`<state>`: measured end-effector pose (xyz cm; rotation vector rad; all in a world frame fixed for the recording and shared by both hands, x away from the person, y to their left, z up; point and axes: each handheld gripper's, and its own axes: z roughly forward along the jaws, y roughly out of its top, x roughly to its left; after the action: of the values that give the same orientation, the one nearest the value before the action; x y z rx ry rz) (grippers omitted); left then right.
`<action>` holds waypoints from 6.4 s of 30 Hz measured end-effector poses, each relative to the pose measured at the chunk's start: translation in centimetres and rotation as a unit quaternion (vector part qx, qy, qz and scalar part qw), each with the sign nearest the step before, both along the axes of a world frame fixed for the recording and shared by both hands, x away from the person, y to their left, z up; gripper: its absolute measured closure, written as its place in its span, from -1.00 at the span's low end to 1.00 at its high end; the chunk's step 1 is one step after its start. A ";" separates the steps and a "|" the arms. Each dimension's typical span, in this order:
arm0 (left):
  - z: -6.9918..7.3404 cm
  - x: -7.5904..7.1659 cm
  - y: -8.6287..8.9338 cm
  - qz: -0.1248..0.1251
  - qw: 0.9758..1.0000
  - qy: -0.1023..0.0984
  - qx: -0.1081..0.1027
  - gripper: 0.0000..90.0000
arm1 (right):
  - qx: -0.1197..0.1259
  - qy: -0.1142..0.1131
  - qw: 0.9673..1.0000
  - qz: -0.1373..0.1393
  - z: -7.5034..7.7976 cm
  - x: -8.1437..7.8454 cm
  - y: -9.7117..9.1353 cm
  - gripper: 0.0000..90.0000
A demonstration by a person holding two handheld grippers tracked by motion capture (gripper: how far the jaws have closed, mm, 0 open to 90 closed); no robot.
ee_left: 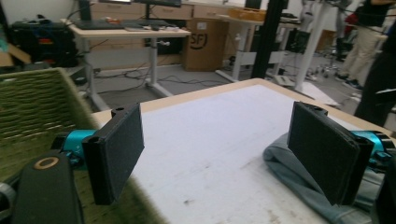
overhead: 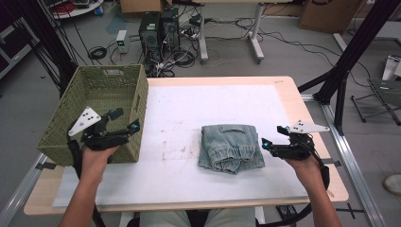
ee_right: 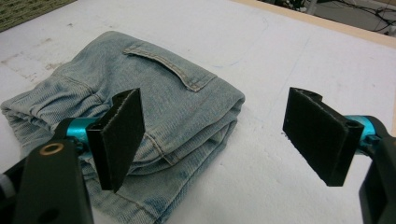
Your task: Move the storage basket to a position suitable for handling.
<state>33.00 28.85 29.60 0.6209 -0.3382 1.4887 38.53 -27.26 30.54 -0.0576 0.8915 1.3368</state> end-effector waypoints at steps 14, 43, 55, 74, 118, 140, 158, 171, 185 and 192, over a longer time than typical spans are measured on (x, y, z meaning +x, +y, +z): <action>-1.1 -1.4 5.9 0.008 0.999 -0.002 -0.051 -0.55 | 0.003 -0.002 1.000 0.002 -0.1 -0.2 -0.3 -0.53; -0.8 0.1 18.1 0.015 0.983 0.047 -0.177 -0.48 | 0.011 0.003 1.000 0.001 -0.6 -0.3 -0.6 -0.53; 0.1 1.0 20.2 0.016 0.980 0.071 -0.187 -0.41 | 0.019 0.006 1.000 0.004 -0.5 -0.8 -0.4 -0.53; 2.5 3.2 22.6 0.039 0.967 0.154 -0.202 -0.14 | 0.035 0.012 0.999 0.006 -1.0 -0.7 -0.8 -0.53; 3.0 3.8 22.5 0.033 0.976 0.172 -0.126 0.38 | 0.026 0.014 1.000 -0.008 -0.8 -1.1 0.3 -0.53; 2.5 3.6 21.6 0.046 0.978 0.167 -0.116 0.50 | 0.020 0.014 1.000 -0.011 -0.4 -1.5 0.5 -0.53; 1.7 3.7 20.4 0.033 0.977 0.167 -0.130 0.49 | 0.011 0.011 1.000 -0.008 -0.1 -1.3 0.9 -0.53; -1.8 -0.3 20.4 -0.028 0.970 0.078 -0.227 -0.47 | 0.024 0.011 1.000 0.000 -0.1 -0.8 -1.0 -0.53; -3.3 -4.2 12.1 0.000 0.984 0.012 -0.179 -0.50 | 0.023 0.017 0.999 0.018 0.8 0.3 -2.7 -0.53; -2.8 -5.4 9.1 -0.001 0.989 -0.006 -0.148 -0.50 | 0.017 0.013 1.000 0.015 1.4 0.1 -2.9 -0.53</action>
<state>27.63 37.93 26.84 0.3740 -0.1227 1.5050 38.59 -30.21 31.91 -0.0268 0.8927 1.3843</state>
